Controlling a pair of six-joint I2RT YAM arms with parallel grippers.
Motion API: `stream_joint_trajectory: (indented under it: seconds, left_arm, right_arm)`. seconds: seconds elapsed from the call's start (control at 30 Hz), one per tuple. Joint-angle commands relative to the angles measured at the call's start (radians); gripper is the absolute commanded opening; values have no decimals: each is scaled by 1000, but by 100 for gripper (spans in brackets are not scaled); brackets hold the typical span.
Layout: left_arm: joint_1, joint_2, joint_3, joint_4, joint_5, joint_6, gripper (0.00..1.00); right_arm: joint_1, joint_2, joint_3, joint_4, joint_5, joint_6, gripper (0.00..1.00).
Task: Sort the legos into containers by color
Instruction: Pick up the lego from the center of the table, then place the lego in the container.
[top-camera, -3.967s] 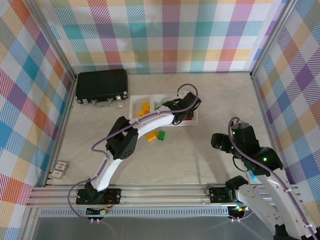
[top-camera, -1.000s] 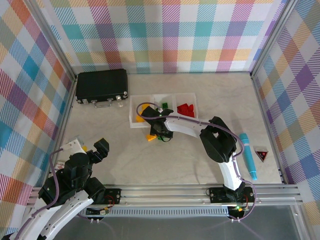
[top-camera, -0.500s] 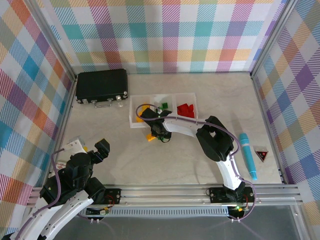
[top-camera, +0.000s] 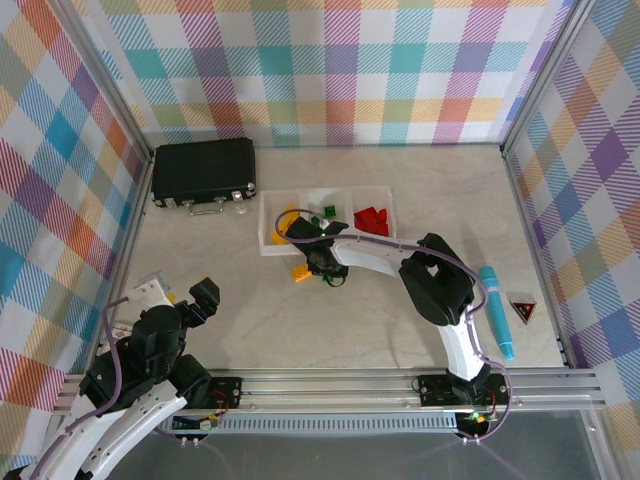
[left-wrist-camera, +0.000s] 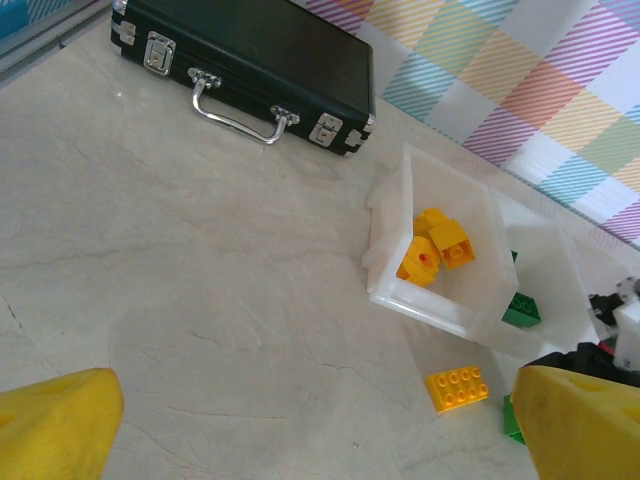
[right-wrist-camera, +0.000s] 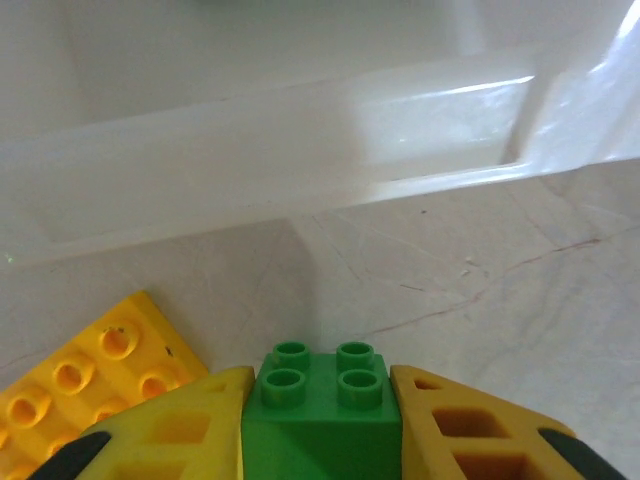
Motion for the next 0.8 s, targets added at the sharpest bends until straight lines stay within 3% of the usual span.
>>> stream_joint_trajectory:
  seconds: [0.0,0.33,0.63,0.7,0.77]
  left_arm:
    - [-2,-12,-5,-12,-22,-6,100]
    - [-1,-9,-9,-9,2,-9,100]
    - [-1,21,0,-1,54,10,100]
    - [-2,31,-2,16,74,25,100]
    - [-1,50,-5,43,104,47,100]
  right_arm:
    - [-10,-100,28,-28,47,-66,20]
    - [-120,-38,260,-4,-5,-360,20]
    - [-196,129,465,-28,-86,-475,20]
    - [-206,154,486,-32,-93,-483,23]
    - [-216,171,493,-34,-108,-485,34]
